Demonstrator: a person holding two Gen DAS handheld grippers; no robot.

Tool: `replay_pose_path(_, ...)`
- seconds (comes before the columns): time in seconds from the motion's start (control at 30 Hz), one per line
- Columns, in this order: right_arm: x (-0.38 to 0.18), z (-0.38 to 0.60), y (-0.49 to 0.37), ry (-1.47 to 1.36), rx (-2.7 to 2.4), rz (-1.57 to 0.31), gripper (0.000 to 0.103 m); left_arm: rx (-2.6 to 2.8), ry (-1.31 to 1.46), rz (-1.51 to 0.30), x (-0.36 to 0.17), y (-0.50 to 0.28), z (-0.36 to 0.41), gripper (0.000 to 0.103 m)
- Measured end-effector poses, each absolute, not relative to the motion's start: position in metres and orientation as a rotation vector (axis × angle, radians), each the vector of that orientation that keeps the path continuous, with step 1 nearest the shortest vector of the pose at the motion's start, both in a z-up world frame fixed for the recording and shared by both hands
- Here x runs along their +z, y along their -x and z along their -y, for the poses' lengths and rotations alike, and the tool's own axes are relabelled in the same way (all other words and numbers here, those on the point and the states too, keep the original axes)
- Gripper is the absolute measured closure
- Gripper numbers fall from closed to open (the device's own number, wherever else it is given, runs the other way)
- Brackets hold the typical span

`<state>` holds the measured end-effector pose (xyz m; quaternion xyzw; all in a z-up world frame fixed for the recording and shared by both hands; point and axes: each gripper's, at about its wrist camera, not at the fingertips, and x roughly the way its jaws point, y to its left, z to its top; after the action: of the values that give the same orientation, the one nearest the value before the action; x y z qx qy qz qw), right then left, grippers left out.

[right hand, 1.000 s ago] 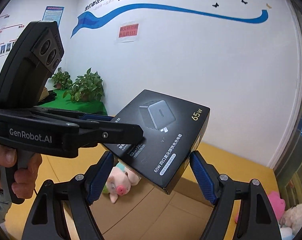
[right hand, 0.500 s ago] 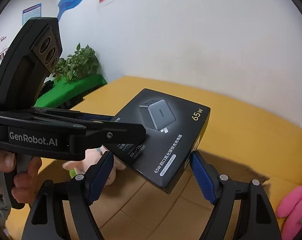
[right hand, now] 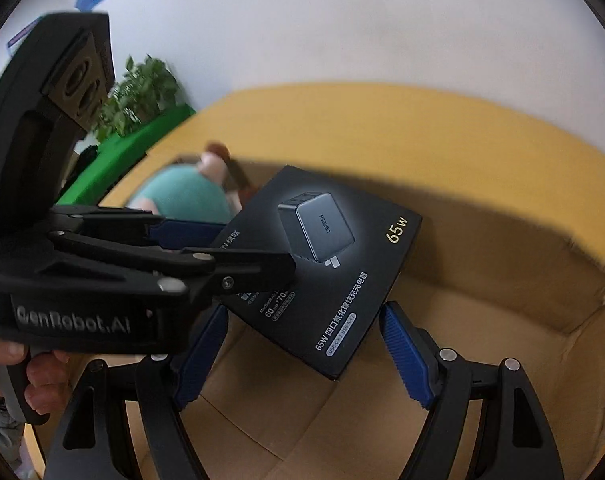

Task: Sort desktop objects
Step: 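Lift the black charger box with the left gripper and drop it into the cardboard box, then move the right gripper to the black sunglasses and grasp them by the bridge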

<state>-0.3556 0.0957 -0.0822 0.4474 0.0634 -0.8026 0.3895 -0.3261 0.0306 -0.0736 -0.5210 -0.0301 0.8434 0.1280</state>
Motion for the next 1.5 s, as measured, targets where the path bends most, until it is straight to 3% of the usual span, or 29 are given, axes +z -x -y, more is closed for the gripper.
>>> replay_pose_path(0.13,-0.107,-0.096,0.363,-1.24,-2.021,-0.091,0.028,2.447,1.521,0.084,-0.075,0.323,-0.037,0.045)
replay_pose_path(0.27,-0.111,-0.097,0.356,-1.326,-2.074,-0.184,0.027,2.494,1.531,-0.062,-0.071,0.31,-0.037,0.046)
replay_pose_path(0.33,-0.094,-0.102,0.344,-1.314,-2.128,-0.232,0.026,2.512,1.493,-0.007,-0.057,0.3,-0.024,0.046)
replay_pose_path(0.4,-0.071,-0.111,0.327,-1.275,-2.179,-0.254,0.022,2.564,1.392,0.065,-0.028,0.276,-0.01,0.046)
replay_pose_path(0.5,-0.025,-0.119,0.29,-1.153,-2.25,-0.258,0.005,2.636,1.167,0.094,0.024,0.224,0.007,0.046)
replay_pose_path(0.53,-0.002,-0.125,0.267,-1.071,-2.297,-0.262,0.0,2.655,1.107,0.101,0.038,0.207,0.011,0.042)
replay_pose_path(0.6,0.03,-0.124,0.238,-0.964,-2.351,-0.265,0.0,2.705,0.961,0.108,0.073,0.162,0.02,0.034)
replay_pose_path(0.67,0.06,-0.13,0.206,-0.871,-2.424,-0.26,0.0,2.758,0.782,0.083,0.104,0.106,0.03,0.02)
replay_pose_path(0.8,0.092,-0.144,0.144,-0.77,-2.498,-0.167,0.0,2.83,0.533,-0.007,0.132,0.038,0.032,0.017)
replay_pose_path(1.1,0.099,-0.176,0.05,-0.722,-2.616,-0.173,0.0,2.956,0.424,-0.053,0.105,-0.036,0.008,0.017)
replay_pose_path(1.33,0.072,-0.2,0.033,-0.824,-2.623,-0.097,0.0,2.77,0.638,0.051,0.08,-0.043,-0.006,0.017)
replay_pose_path(1.5,0.055,-0.219,0.031,-0.894,-2.695,-0.049,0.0,2.706,0.746,0.019,0.057,-0.041,-0.022,0.017)
